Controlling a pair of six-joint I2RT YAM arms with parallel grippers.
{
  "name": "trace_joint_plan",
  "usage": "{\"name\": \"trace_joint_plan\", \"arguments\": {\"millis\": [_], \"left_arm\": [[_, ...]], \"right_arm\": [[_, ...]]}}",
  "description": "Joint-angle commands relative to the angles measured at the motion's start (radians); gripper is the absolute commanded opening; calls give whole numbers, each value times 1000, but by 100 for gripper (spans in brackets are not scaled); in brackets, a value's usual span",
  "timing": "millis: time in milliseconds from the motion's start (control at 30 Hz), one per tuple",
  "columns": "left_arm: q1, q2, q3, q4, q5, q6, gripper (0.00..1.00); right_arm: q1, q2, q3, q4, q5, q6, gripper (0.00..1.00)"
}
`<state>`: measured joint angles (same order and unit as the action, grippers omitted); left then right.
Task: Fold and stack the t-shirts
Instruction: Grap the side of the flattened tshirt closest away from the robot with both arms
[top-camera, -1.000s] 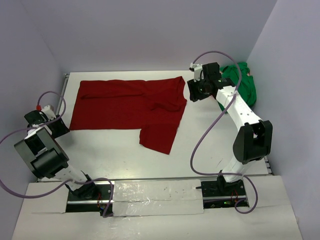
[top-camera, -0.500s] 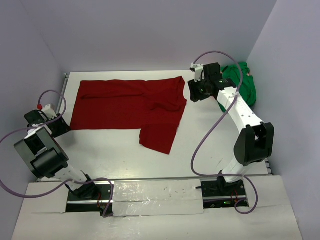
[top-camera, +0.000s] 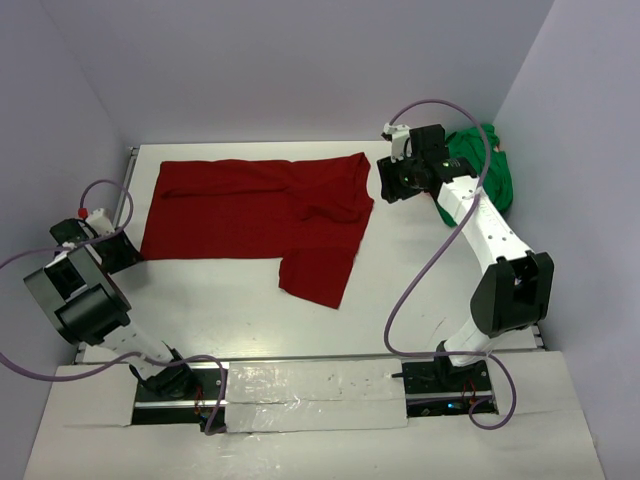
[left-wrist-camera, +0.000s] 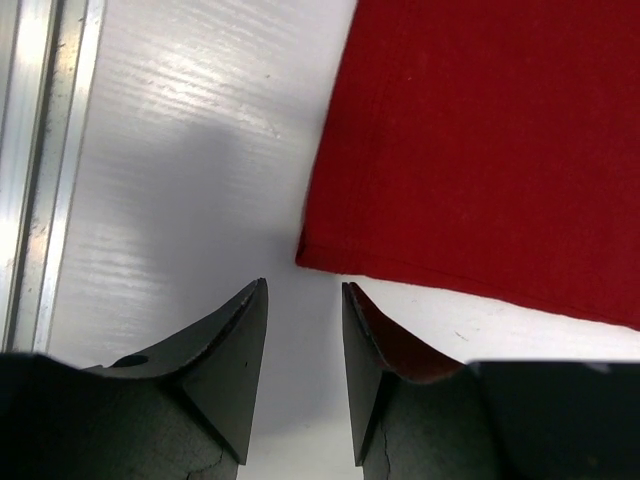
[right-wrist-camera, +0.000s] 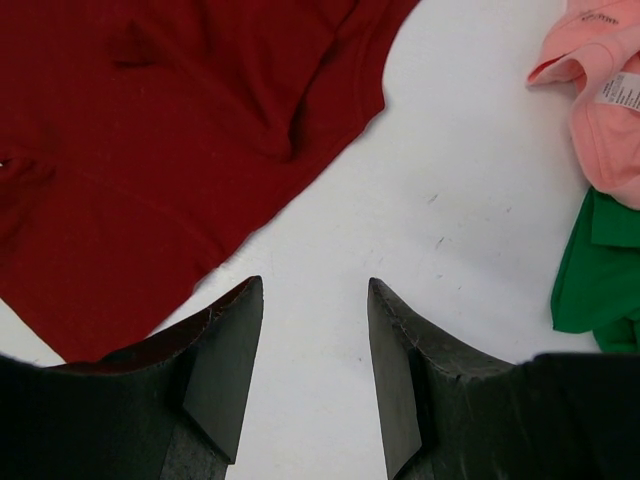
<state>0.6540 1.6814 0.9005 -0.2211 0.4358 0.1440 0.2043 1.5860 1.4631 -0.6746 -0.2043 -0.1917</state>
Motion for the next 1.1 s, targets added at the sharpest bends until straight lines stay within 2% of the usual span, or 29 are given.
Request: {"name": "trace_joint_plan", "arguments": {"millis": [0, 667, 833, 1000, 1067], "left_arm": [[-5, 21, 49, -1, 69, 29, 44], [-14, 126, 135, -43, 144, 71, 42], [-24, 158, 147, -53, 107, 80, 32], [-24, 156, 140, -47, 86, 78, 11], [-24, 152, 135, -43, 84, 74, 8]], "right_arm": [[-8, -54, -3, 1, -14, -5, 54], [-8, -69, 19, -31, -86, 3, 54], [-8, -80, 28, -37, -93, 5, 54], [-6, -34, 89, -109, -133, -5, 56], [4, 12, 127, -164, -136, -23, 56]]}}
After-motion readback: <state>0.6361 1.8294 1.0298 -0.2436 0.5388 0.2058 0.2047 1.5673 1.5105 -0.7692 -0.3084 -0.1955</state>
